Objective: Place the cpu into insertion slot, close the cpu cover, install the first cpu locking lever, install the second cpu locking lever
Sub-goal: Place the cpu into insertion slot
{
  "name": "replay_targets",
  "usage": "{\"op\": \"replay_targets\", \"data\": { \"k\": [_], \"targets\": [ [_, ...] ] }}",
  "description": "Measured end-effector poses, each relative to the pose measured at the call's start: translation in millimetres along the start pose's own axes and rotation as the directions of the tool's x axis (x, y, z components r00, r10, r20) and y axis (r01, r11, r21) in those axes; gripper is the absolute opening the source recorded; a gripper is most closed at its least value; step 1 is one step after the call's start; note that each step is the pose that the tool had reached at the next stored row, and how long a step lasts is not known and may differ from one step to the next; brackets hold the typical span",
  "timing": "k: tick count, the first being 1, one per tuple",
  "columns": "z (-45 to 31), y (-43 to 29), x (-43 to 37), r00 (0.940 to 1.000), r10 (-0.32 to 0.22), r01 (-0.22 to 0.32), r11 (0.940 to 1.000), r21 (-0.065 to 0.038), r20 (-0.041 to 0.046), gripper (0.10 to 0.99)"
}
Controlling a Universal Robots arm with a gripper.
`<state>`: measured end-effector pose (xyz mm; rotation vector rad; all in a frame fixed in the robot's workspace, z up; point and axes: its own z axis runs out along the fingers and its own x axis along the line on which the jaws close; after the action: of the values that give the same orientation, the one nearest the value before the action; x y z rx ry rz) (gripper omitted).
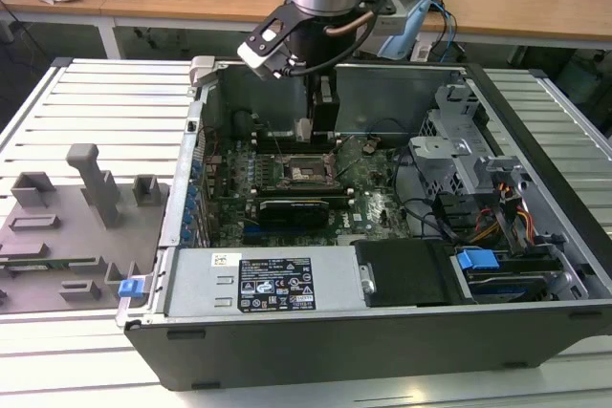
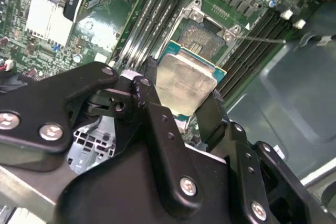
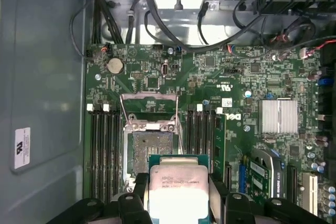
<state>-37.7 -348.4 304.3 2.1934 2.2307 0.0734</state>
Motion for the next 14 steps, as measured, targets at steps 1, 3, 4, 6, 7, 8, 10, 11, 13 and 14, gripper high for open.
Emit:
{"op": "replay_targets", "data": {
  "k": [1, 3, 4, 6, 7, 8, 10, 11, 13, 14],
  "targets": [
    [2.8, -0.1, 0.3, 1.0, -0.004, 0.004, 1.0, 0.0, -0.0002, 0.541],
    [7.6, -0.3, 0.5, 1.0, -0.004, 0.004, 1.0, 0.0, -0.0002, 0.541],
    [10.5, -0.4, 0.6, 1.0, -0.004, 0.004, 1.0, 0.0, -0.0002, 0.541],
    [13.8, -0.6, 0.7, 1.0, -0.004, 0.004, 1.0, -0.001, -0.0002, 0.541],
    [15.2, -0.7, 1.0, 1.0, -0.004, 0.004, 1.0, -0.001, -0.0002, 0.541],
    [16.8, -0.7, 1.3, 1.0, -0.004, 0.004, 1.0, -0.001, -0.0002, 0.541],
    [20.5, -0.8, 1.3, 1.0, -0.004, 0.004, 1.0, -0.001, -0.0002, 0.541],
    [22.2, -0.9, 1.3, 1.0, -0.005, 0.005, 1.0, -0.001, -0.0002, 0.541],
    [25.9, -1.1, 1.2, 1.0, -0.004, 0.004, 1.0, -0.002, -0.0002, 0.541],
    [27.3, -1.1, 1.2, 1.0, -0.005, 0.005, 1.0, -0.002, -0.0002, 0.541]
  ]
}}
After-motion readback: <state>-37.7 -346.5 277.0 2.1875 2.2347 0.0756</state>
